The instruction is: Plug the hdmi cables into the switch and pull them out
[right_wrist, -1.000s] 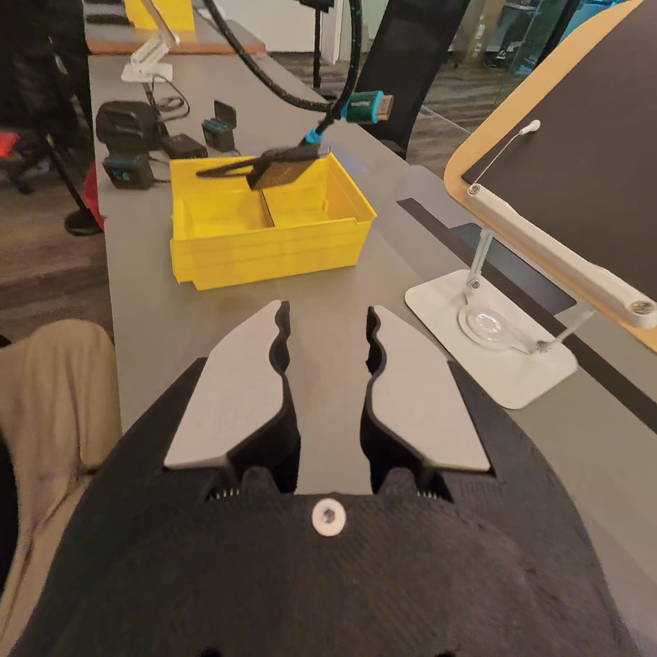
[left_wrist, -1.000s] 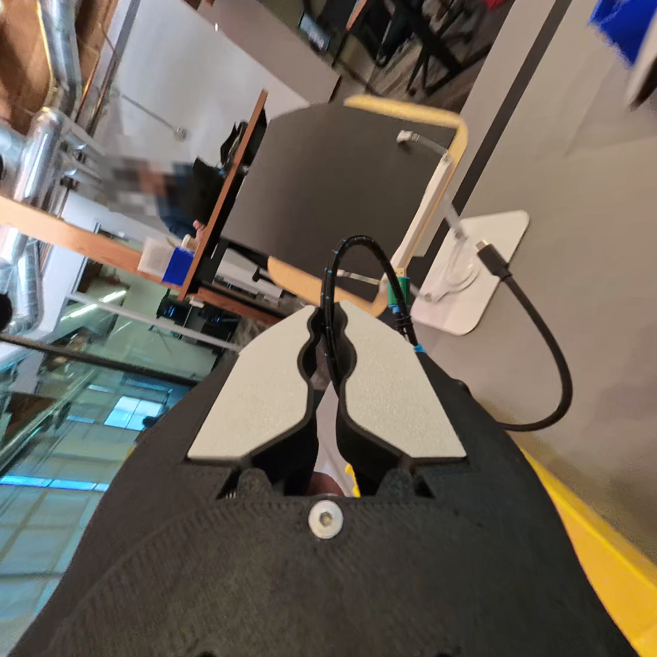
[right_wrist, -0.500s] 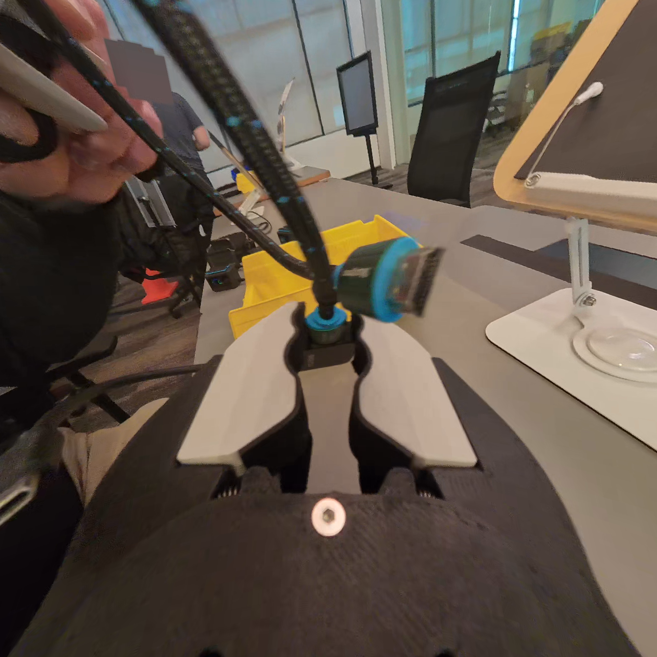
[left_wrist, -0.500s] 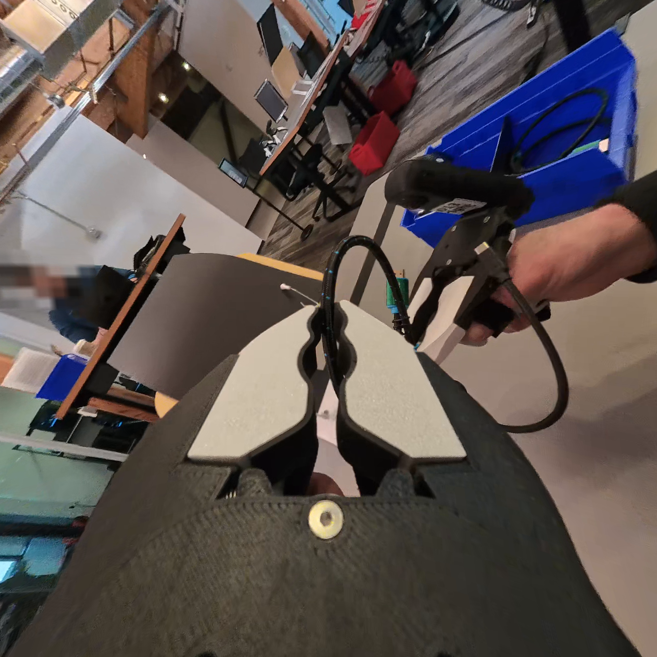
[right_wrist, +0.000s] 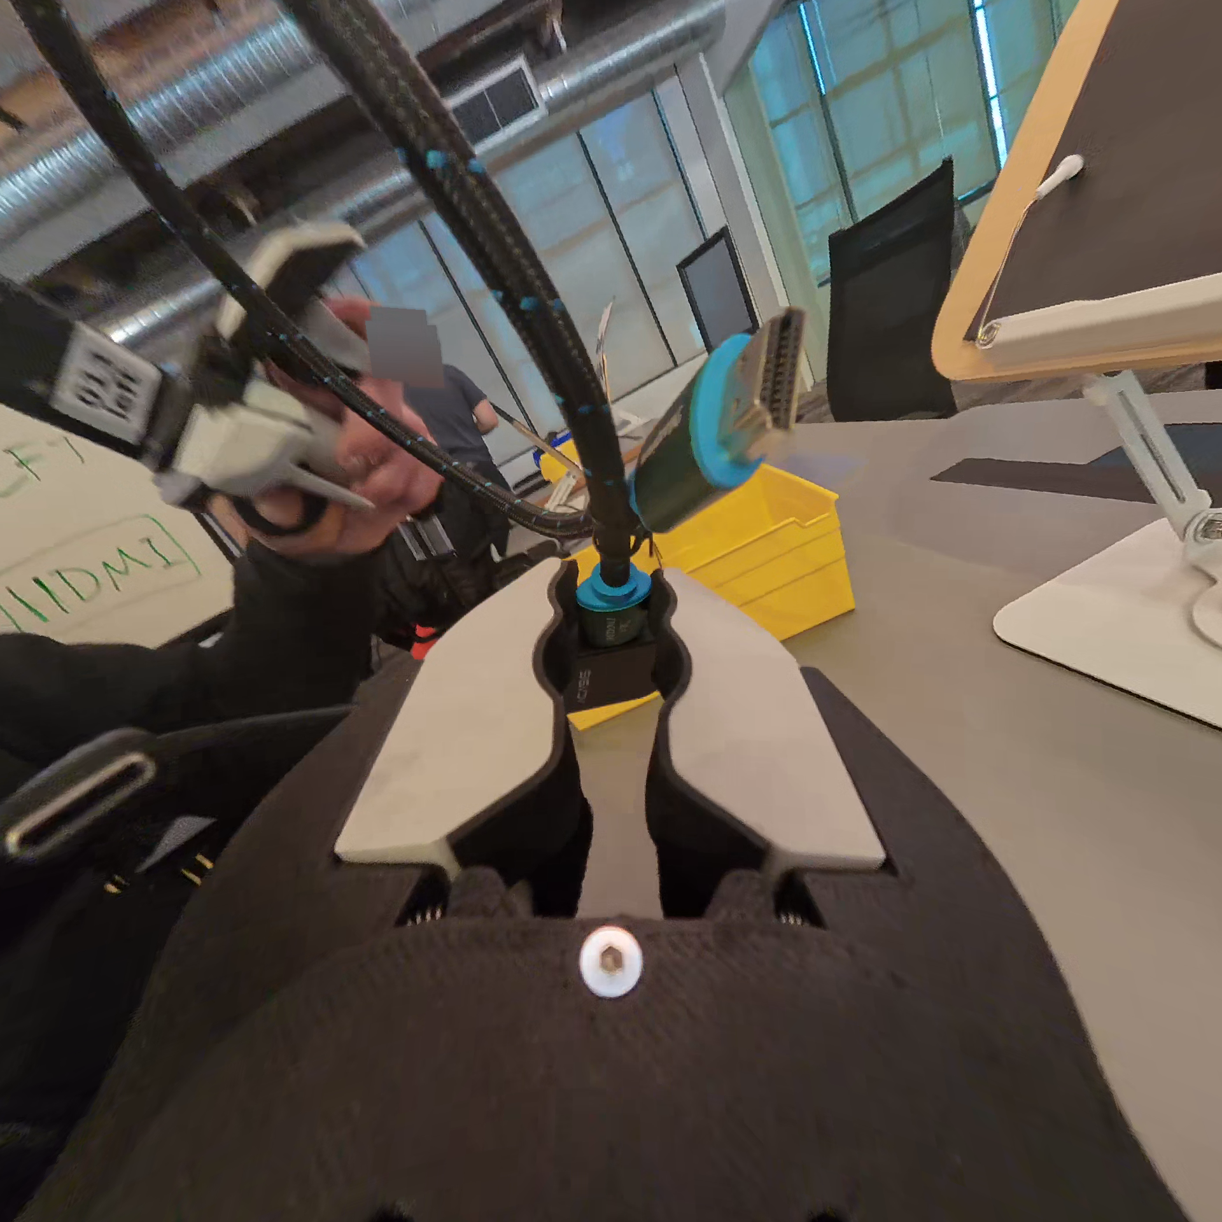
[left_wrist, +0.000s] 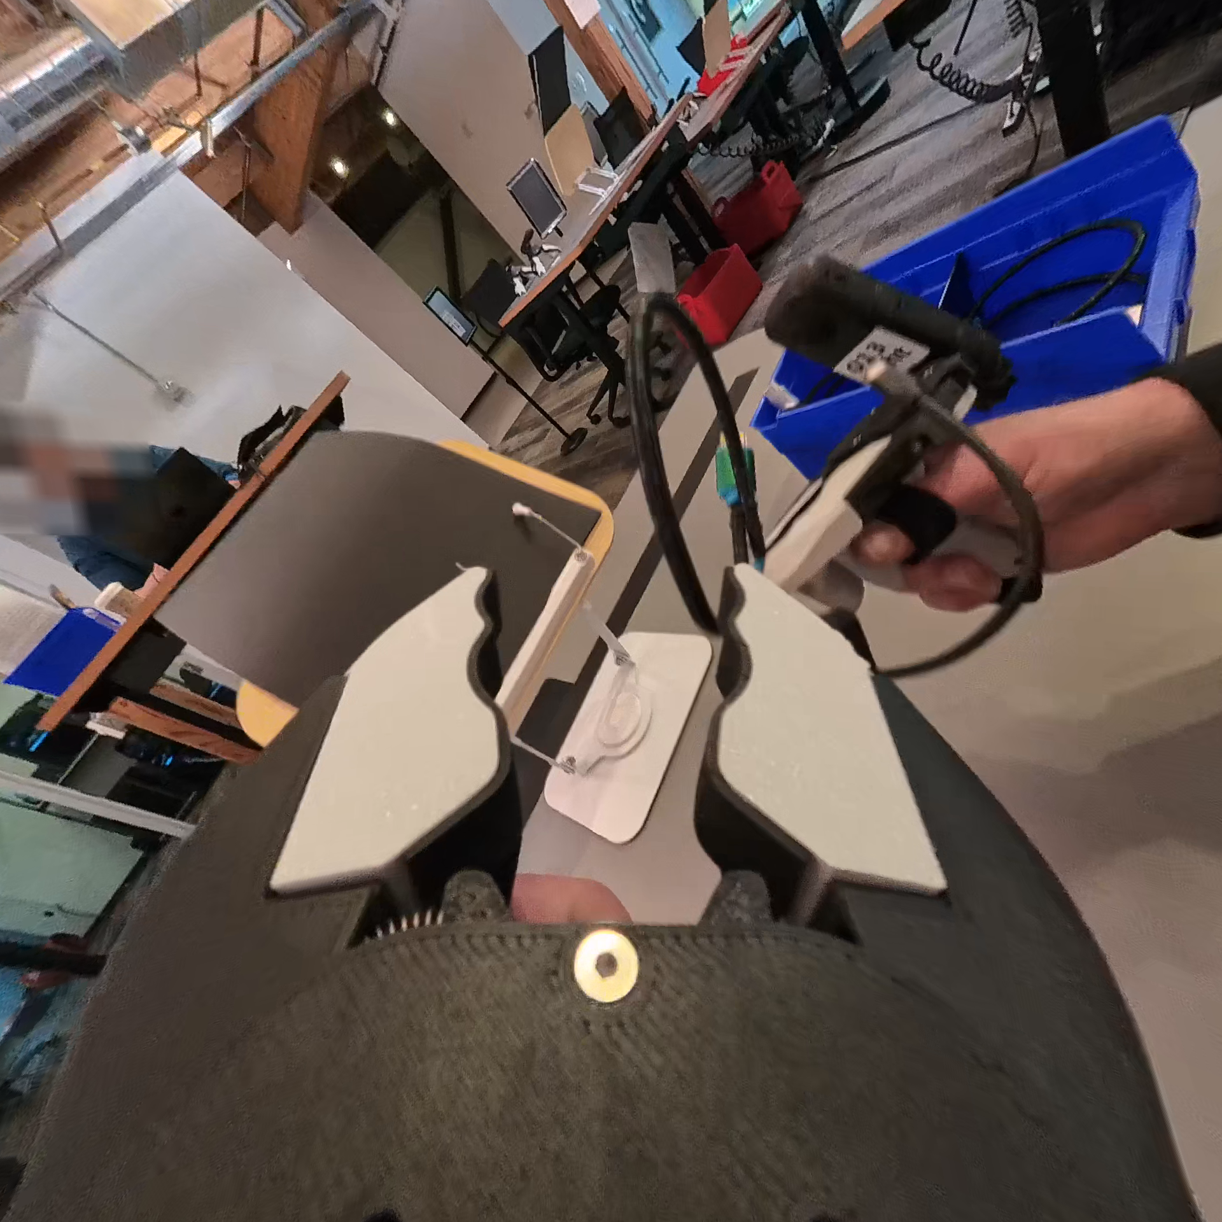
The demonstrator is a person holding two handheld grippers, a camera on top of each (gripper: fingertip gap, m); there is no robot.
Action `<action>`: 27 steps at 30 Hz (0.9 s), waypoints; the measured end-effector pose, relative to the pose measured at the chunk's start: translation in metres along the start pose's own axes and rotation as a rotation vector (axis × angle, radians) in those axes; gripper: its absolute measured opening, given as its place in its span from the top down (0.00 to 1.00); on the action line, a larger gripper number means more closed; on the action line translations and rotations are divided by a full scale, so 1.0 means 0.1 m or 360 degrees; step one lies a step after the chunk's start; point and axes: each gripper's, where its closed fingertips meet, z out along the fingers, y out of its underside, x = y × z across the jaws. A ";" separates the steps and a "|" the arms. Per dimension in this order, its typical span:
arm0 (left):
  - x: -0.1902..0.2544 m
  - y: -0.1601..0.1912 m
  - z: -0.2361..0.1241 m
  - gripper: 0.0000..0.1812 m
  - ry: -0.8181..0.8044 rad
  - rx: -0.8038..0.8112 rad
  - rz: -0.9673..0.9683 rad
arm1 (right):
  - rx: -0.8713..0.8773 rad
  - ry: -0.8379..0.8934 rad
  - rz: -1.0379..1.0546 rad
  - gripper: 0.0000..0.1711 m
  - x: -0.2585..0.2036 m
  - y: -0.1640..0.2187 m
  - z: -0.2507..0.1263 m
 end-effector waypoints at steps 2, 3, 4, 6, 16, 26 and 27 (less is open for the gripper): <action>0.09 0.20 -0.02 0.64 0.0032 -0.0048 0.0019 | 0.0053 -0.0029 0.0050 0.89 -0.02 -0.07 -0.04; 0.16 0.31 -0.02 0.63 0.0047 -0.0083 0.0047 | 0.0077 -0.0039 0.0075 0.89 -0.03 -0.10 -0.05; 0.24 0.44 0.00 0.62 0.0054 -0.0129 0.0086 | 0.0092 -0.0056 0.0100 0.88 -0.04 -0.12 -0.06; 0.43 0.66 0.07 0.58 0.0091 -0.0198 0.0155 | 0.0114 -0.0085 0.0137 0.89 -0.09 -0.15 -0.05; 0.76 0.69 0.31 0.70 -0.0243 -0.0071 0.0721 | 0.0127 -0.0231 0.0307 0.89 -0.34 -0.08 0.10; 0.68 0.57 0.25 0.92 -0.0300 0.0080 0.0587 | 0.0100 -0.0350 0.0413 0.89 -0.47 0.01 0.18; 0.68 0.57 0.24 0.92 -0.0299 0.0085 0.0604 | 0.0094 -0.0359 0.0426 0.89 -0.47 0.01 0.18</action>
